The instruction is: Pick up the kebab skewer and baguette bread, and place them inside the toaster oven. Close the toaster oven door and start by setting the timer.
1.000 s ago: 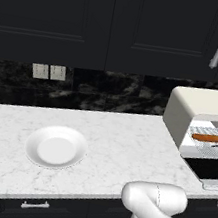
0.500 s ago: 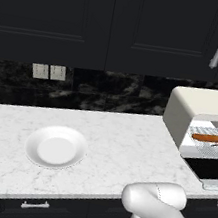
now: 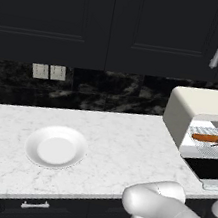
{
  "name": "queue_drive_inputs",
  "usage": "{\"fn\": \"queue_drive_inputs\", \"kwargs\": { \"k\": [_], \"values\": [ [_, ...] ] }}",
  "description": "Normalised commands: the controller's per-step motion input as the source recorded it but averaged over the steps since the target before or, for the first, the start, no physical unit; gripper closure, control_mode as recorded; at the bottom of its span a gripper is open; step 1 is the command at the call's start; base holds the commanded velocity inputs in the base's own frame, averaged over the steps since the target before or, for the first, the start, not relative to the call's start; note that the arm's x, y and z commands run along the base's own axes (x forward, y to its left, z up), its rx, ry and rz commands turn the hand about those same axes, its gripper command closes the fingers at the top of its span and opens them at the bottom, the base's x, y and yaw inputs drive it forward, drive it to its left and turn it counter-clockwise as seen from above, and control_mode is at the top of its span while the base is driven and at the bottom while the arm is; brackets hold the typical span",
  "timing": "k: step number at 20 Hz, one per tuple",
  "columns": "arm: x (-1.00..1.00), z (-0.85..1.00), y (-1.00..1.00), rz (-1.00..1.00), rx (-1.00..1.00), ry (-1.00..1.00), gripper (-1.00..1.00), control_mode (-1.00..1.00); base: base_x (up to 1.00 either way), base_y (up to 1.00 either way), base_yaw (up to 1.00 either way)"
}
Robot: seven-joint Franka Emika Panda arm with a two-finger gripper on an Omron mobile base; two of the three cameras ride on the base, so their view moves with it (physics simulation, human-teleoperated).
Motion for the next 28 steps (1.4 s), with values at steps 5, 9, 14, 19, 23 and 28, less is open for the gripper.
{"fn": "queue_drive_inputs", "kwargs": {
  "k": [5, 9, 14, 19, 23, 28],
  "values": [
    [0.25, -0.16, -0.07, -0.03, 0.00, 0.04, 1.00, -1.00, 0.00, 0.00, 0.00],
    [0.17, -0.14, 0.00, -0.05, 0.00, 0.10, 1.00, -1.00, 0.00, 0.00, 0.00],
    [0.17, -0.21, 0.00, -0.01, 0.00, 0.08, -1.00, -1.00, 0.00, 0.00, 0.00],
    [0.04, -0.03, 0.00, 0.00, 0.00, 0.02, -1.00, -1.00, 0.00, 0.00, 0.00],
    [0.00, 0.00, 0.00, 0.00, 0.00, 0.00, -1.00, -1.00, 0.00, 0.00, 0.00],
    [-0.15, 0.00, -0.02, -0.06, 0.02, 0.00, -1.00, -1.00, 0.00, 0.00, 0.00]
  ]
}}
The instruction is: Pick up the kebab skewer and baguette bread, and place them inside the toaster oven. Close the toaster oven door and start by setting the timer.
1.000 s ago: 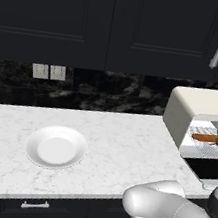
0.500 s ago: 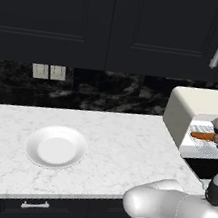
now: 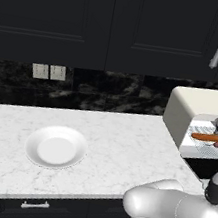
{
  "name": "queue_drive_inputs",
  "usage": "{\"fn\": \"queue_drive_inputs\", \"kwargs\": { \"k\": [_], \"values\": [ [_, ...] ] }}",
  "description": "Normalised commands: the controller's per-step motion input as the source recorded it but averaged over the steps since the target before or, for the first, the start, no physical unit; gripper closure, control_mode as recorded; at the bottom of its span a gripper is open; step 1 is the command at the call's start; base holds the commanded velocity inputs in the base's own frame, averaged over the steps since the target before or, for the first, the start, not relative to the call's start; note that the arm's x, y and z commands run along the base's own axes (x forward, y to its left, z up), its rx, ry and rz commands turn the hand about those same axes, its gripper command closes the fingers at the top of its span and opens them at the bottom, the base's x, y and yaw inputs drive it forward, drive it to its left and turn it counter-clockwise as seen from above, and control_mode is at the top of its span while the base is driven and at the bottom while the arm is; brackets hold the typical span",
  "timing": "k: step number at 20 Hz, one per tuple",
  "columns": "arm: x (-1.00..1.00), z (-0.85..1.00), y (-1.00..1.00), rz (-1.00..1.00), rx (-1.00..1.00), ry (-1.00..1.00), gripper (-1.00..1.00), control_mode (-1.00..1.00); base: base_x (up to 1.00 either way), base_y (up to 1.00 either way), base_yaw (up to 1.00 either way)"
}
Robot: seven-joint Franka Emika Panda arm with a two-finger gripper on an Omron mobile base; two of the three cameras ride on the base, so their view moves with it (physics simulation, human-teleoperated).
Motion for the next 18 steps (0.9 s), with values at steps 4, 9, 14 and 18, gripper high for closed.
{"fn": "queue_drive_inputs", "kwargs": {
  "k": [4, 9, 14, 18],
  "values": [
    [-0.40, 0.16, -0.31, -0.24, 0.11, 0.00, -1.00, -1.00, 0.00, 0.00, 0.00],
    [-0.12, 0.38, -0.21, -0.31, 0.15, 0.00, -1.00, -1.00, 0.00, 0.00, 0.00],
    [-0.18, 0.18, -0.09, -0.45, 0.22, 0.02, -1.00, -1.00, 0.00, 0.00, 0.00],
    [-0.40, 0.00, -0.06, -0.53, 0.31, 0.06, -1.00, -1.00, 0.00, 0.00, 0.00]
  ]
}}
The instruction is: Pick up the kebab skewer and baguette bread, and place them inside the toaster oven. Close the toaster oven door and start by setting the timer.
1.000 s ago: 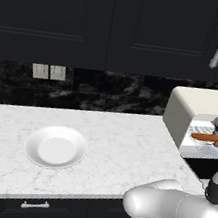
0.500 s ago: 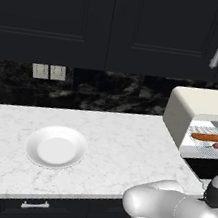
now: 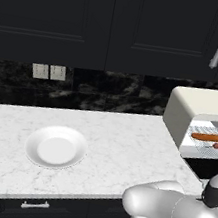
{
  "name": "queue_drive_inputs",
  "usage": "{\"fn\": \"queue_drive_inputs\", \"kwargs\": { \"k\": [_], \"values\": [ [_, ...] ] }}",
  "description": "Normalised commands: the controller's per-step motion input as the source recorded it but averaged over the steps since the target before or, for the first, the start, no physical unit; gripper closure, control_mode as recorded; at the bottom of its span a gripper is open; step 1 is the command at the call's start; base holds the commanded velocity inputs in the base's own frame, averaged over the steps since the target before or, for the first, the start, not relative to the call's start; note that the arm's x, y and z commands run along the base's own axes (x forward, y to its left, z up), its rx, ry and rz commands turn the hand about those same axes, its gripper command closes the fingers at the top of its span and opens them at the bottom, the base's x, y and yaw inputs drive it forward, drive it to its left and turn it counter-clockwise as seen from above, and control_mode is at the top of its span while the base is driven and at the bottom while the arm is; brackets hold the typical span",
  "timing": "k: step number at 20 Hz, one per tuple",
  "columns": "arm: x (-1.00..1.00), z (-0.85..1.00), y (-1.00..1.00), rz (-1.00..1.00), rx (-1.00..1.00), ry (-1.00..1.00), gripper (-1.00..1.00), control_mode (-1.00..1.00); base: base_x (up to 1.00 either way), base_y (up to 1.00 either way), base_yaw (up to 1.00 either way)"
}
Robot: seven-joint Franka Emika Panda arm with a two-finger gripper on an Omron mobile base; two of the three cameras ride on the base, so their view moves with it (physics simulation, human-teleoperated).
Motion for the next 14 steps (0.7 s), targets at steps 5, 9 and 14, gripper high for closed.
{"fn": "queue_drive_inputs", "kwargs": {
  "k": [5, 9, 14],
  "values": [
    [-0.39, -0.08, 0.00, -0.54, 0.36, 0.00, -1.00, -1.00, 0.00, 0.00, 0.00],
    [-0.08, -0.04, 0.00, -0.41, 0.37, -0.01, -1.00, -1.00, 0.00, 0.00, 0.00],
    [0.00, 0.00, 0.01, -0.38, 0.33, 0.00, -1.00, -1.00, 0.00, 0.00, 0.00]
  ]
}}
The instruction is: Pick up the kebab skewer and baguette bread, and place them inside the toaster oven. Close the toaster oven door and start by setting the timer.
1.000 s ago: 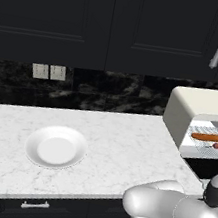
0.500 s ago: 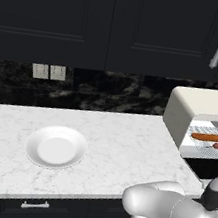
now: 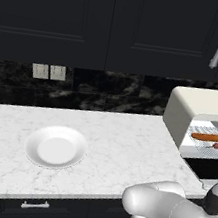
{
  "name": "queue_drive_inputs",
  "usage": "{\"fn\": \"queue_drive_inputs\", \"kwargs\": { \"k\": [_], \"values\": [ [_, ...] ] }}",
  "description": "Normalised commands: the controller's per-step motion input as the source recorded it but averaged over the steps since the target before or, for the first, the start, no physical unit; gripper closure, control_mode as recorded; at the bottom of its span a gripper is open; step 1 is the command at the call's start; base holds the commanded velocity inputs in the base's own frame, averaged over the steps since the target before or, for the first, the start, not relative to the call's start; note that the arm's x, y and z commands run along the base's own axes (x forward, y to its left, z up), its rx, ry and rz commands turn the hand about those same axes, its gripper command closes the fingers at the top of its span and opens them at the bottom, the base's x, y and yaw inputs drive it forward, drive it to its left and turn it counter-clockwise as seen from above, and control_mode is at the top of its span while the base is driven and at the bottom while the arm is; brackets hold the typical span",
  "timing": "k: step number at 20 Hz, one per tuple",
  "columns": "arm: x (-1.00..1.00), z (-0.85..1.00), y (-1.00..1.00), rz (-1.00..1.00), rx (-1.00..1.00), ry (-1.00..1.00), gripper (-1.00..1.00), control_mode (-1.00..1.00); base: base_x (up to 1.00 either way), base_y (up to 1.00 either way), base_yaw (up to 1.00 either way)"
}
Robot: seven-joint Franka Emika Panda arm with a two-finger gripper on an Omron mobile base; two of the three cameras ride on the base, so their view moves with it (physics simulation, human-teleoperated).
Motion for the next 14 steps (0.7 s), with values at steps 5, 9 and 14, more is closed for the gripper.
{"fn": "queue_drive_inputs", "kwargs": {
  "k": [5, 9, 14],
  "values": [
    [0.00, -0.26, 0.16, -0.23, 0.05, -0.08, -1.00, -1.00, 0.00, 0.00, 0.00],
    [-0.12, -0.55, 0.14, 0.00, -0.02, -0.26, -1.00, -1.00, 0.00, 0.00, 0.00],
    [0.00, -0.30, 0.02, 0.00, 0.00, -0.29, -1.00, -1.00, 0.00, 0.00, 0.00]
  ]
}}
